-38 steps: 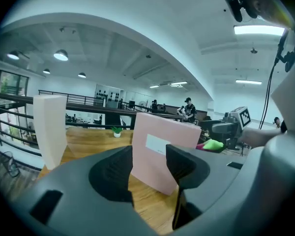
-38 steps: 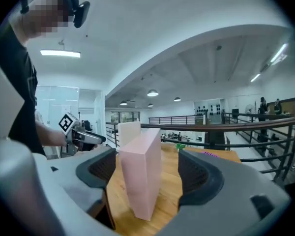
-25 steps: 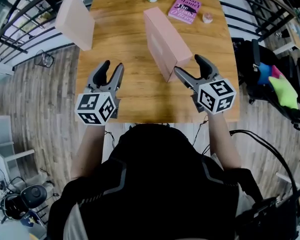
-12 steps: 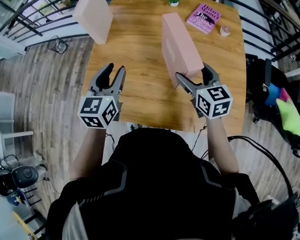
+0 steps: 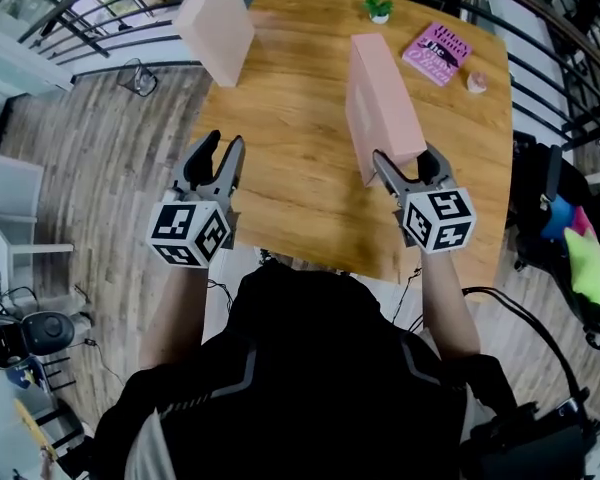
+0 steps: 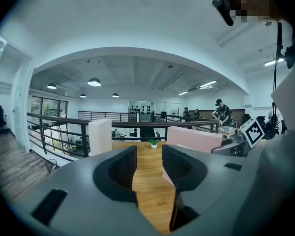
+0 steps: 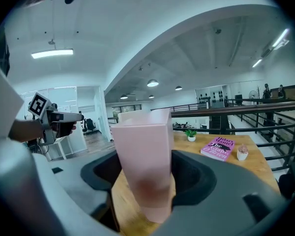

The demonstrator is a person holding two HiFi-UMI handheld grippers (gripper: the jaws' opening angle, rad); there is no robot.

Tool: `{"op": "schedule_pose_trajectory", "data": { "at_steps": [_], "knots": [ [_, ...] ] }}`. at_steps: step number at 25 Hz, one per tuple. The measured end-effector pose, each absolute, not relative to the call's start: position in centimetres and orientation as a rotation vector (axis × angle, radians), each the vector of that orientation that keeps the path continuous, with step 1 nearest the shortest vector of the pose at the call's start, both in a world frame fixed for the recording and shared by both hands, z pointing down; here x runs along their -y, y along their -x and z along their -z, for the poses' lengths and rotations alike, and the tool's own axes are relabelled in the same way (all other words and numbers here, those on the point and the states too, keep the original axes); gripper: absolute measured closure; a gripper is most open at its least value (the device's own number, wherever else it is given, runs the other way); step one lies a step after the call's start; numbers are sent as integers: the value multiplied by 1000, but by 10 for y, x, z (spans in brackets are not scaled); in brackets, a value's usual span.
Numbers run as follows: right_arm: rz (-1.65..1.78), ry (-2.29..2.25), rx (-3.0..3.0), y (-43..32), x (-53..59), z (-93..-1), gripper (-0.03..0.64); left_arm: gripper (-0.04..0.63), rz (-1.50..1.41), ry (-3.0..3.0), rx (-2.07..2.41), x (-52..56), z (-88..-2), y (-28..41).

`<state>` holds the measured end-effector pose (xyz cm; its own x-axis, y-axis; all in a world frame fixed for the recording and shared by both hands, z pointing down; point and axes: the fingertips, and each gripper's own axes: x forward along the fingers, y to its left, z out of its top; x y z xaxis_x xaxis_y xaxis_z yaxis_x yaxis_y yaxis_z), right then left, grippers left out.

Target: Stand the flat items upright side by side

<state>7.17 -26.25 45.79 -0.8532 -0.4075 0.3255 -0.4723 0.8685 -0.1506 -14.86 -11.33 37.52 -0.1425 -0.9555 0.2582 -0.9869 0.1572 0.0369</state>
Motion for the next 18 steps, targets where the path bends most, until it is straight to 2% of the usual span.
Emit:
{"op": "schedule_pose_trajectory", "data": {
  "at_steps": [18],
  "knots": [
    [-371,-813,2699,59,278,-455,304,417,-148,-1884,2254,66,-370,300]
  ]
}}
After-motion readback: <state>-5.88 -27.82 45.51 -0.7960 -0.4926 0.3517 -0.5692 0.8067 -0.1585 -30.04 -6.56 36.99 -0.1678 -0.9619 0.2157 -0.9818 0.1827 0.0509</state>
